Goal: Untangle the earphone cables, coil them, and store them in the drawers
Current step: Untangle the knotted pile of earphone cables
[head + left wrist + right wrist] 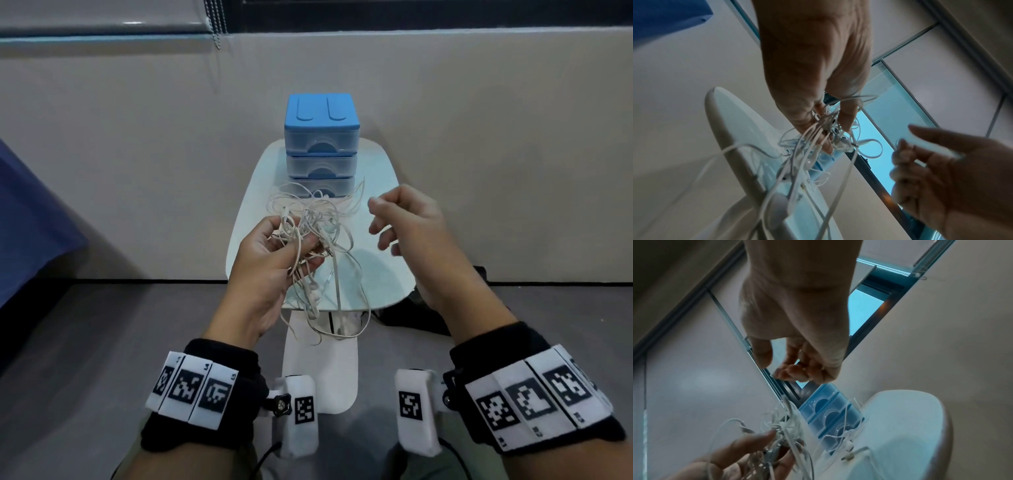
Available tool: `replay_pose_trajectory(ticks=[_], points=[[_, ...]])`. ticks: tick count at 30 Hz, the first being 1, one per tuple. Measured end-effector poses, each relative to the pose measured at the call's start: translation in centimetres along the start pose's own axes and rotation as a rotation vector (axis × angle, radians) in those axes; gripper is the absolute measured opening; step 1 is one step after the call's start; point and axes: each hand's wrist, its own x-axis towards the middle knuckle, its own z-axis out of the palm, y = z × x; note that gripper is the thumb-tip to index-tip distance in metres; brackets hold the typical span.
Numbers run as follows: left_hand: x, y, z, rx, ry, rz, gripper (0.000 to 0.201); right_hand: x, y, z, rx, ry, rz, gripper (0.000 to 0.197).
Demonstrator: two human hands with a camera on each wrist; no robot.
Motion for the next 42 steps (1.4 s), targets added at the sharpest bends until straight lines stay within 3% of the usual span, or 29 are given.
replay_pose_trajectory(ticks=[3,5,7,11,14,22,28,32,36,38,42], points=[[0.9,0.2,0.1,0.029,0.051,0.009,0.022,-0.3,-1.1,0.3,-0.015,-0.177,-0.161,0.027],[1.3,0.6,0.2,0.039,0.07,0.019,0.027,-0.5,-1.7,1.1,-0.13,-0.344,-0.191,0.026],[1.4,0.9,0.2,0.057,0.07,0.028,0.025,-0.4,-1.6,2.0,-0.316,-0.412,-0.194,0.019],[1.2,0.9,-0.2,0.085,0.06,0.029,0.024,0.2,-0.1,2.9,-0.59,-0.193,-0.239,0.005],[1.0,0.6,-0.6,0.087,0.054,0.024,0.031,0.0,0.6,3.2,-0.557,-0.135,-0.249,0.012],[0.1,0.8,-0.3,0.062,-0.072,-0.026,0.023,-0.1,1.6,3.0,-0.583,0.057,-0.385,0.009],[0.0,0.9,0.0,0.016,-0.13,-0.033,0.028,-0.1,2.6,2.5,-0.511,0.046,-0.295,0.009],[-0.2,0.9,-0.1,-0.076,-0.123,-0.045,0.024,0.1,2.7,1.9,-0.279,-0.036,-0.164,0.01],[-0.5,1.1,-0.3,-0.19,-0.111,-0.071,0.023,0.2,3.2,1.4,-0.126,-0.14,-0.139,0.014],[-0.6,1.0,-0.2,-0.165,-0.098,-0.067,0.026,0.4,3.4,1.3,-0.109,-0.142,-0.142,0.014],[-0.5,0.6,0.1,-0.045,-0.107,-0.019,0.01,0.5,3.5,1.2,-0.17,-0.156,-0.121,0.008]])
